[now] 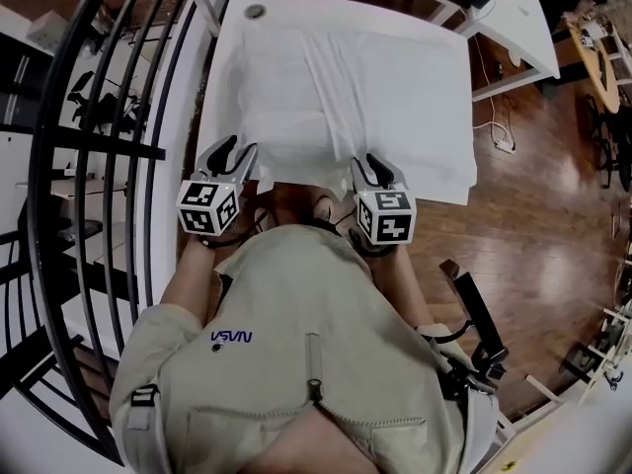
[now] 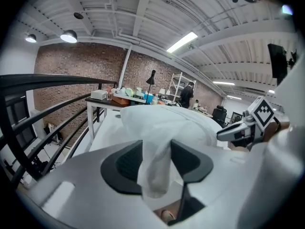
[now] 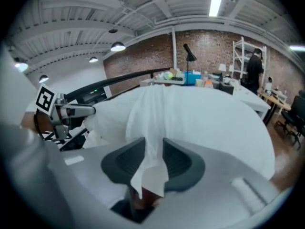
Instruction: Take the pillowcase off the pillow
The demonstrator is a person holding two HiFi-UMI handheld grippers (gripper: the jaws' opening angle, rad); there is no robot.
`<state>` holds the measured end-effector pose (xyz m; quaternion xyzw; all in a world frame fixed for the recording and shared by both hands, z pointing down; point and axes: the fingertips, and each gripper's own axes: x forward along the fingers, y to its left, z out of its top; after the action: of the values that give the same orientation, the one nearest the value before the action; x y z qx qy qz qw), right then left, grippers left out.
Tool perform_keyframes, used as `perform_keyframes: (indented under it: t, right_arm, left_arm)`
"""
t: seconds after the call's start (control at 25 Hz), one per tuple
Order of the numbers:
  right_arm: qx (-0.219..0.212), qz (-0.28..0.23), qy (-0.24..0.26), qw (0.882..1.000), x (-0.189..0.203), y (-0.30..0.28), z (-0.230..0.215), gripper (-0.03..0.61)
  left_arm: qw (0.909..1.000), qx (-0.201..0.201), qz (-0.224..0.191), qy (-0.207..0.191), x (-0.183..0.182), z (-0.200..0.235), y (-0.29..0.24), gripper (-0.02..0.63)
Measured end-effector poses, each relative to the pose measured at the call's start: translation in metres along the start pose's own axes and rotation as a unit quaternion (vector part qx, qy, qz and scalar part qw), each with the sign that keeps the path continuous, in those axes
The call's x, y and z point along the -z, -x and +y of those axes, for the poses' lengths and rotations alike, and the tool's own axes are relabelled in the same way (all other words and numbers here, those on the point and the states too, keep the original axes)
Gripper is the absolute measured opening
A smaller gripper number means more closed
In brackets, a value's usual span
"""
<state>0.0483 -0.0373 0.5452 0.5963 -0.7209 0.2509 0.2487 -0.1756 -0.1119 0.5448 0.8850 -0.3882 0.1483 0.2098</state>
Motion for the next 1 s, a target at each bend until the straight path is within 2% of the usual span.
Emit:
perform_keyframes:
  t: [0.28, 0.56, 0.8, 0.84, 1.0]
  right_arm:
    - [-0.028, -0.074, 0.035, 0.996, -0.060, 0.019, -0.003, 0.120]
    - [-0.059, -0.101, 0.072, 0.991, -0.091, 0.006, -0.013, 0.120]
    - [-0.071, -0.117, 0.102, 0.985, -0.124, -0.016, -0.017, 0.120]
    - [-0.071, -0.116, 0.106, 0.985, -0.129, -0.021, -0.014, 0.120]
    - [-0.057, -0.111, 0.122, 0.985, -0.149, -0.040, -0.003, 0.120]
  left_arm:
    - [0.9983, -0.029, -0.050, 0.002, -0.045, -0.011, 0.003, 0.210]
    - [0.9982, -0.049, -0.024, -0.023, -0.058, -0.028, -0.020, 0.301]
    - [0.9960, -0.072, -0.032, -0.042, -0.080, -0.032, -0.042, 0.310]
    - [0.9951, -0.079, -0.033, -0.048, -0.083, -0.028, -0.044, 0.292]
    - [0.9925, -0.088, -0.050, -0.069, -0.099, -0.009, -0.056, 0.130]
